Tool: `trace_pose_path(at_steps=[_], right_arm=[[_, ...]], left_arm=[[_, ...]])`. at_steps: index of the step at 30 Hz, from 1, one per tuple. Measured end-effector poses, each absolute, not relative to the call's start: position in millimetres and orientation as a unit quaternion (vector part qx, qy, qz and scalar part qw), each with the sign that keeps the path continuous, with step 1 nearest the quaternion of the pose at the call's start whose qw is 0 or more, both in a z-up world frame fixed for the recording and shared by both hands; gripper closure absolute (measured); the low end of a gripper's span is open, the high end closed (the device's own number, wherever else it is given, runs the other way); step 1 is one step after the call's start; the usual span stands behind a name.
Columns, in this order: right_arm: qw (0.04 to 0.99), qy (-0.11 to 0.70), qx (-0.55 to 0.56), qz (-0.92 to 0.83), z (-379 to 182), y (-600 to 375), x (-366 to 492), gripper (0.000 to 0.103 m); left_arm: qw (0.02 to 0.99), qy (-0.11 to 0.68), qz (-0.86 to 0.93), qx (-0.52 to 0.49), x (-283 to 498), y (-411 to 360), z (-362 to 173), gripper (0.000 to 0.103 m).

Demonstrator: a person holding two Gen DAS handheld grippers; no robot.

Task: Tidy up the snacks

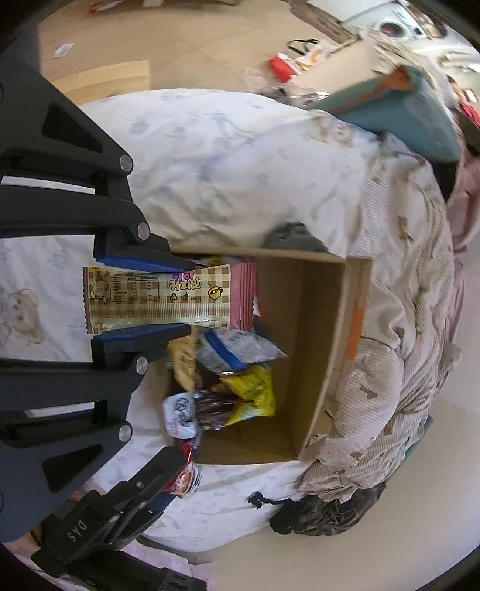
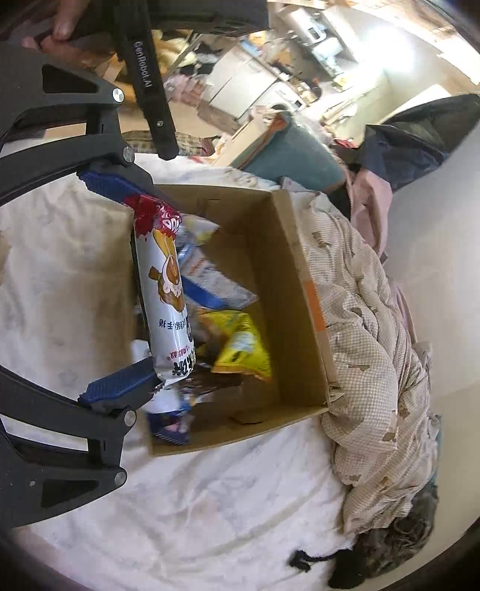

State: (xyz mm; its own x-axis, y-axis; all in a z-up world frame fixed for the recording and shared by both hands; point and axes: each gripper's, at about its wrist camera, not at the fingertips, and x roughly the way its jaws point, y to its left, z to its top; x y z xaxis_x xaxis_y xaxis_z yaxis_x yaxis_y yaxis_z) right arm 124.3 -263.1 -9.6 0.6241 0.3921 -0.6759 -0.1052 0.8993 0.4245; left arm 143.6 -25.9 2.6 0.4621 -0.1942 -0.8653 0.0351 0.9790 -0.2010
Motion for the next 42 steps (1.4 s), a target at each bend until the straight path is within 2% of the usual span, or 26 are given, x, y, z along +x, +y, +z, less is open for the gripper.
trace_pose_path(at_steps=[15, 17, 19, 20, 24, 26, 28, 29, 42], right_arm=[[0.847, 0.451, 0.252, 0.126, -53.4, -286.3, 185.4, 0.020], [0.843, 0.451, 0.264, 0.131, -54.7, -287.2, 187.1, 0.017], [0.840, 0.448, 0.273, 0.138, -53.8, -288.1, 188.1, 0.006], [0.842, 0.444, 0.273, 0.139, -52.2, -288.4, 187.6, 0.003], [0.852, 0.427, 0.269, 0.142, -42.1, -290.7, 184.4, 0.000], [0.856, 0.418, 0.270, 0.139, -37.2, -293.4, 182.1, 0.000], [0.865, 0.407, 0.262, 0.134, -30.1, -295.7, 177.9, 0.000], [0.868, 0.403, 0.257, 0.131, -27.0, -296.1, 175.7, 0.000], [0.909, 0.370, 0.163, 0.102, 18.2, -287.1, 101.1, 0.000]], left_arm=[[0.867, 0.494, -0.063, -0.013, 214.0, -67.5, -18.2, 0.081], [0.868, 0.492, -0.062, -0.005, 217.1, -70.3, -20.1, 0.081], [0.868, 0.493, -0.064, -0.004, 218.8, -71.9, -21.7, 0.080], [0.868, 0.492, -0.064, -0.006, 218.6, -71.9, -21.6, 0.080], [0.872, 0.484, -0.070, -0.007, 215.7, -74.1, -16.8, 0.079], [0.877, 0.476, -0.066, 0.000, 212.7, -74.7, -12.3, 0.069], [0.884, 0.463, -0.060, 0.003, 207.0, -73.0, -5.2, 0.039], [0.887, 0.458, -0.059, -0.001, 205.5, -71.6, -2.4, 0.029], [0.912, 0.409, -0.038, -0.004, 145.8, -39.2, 35.6, 0.027]])
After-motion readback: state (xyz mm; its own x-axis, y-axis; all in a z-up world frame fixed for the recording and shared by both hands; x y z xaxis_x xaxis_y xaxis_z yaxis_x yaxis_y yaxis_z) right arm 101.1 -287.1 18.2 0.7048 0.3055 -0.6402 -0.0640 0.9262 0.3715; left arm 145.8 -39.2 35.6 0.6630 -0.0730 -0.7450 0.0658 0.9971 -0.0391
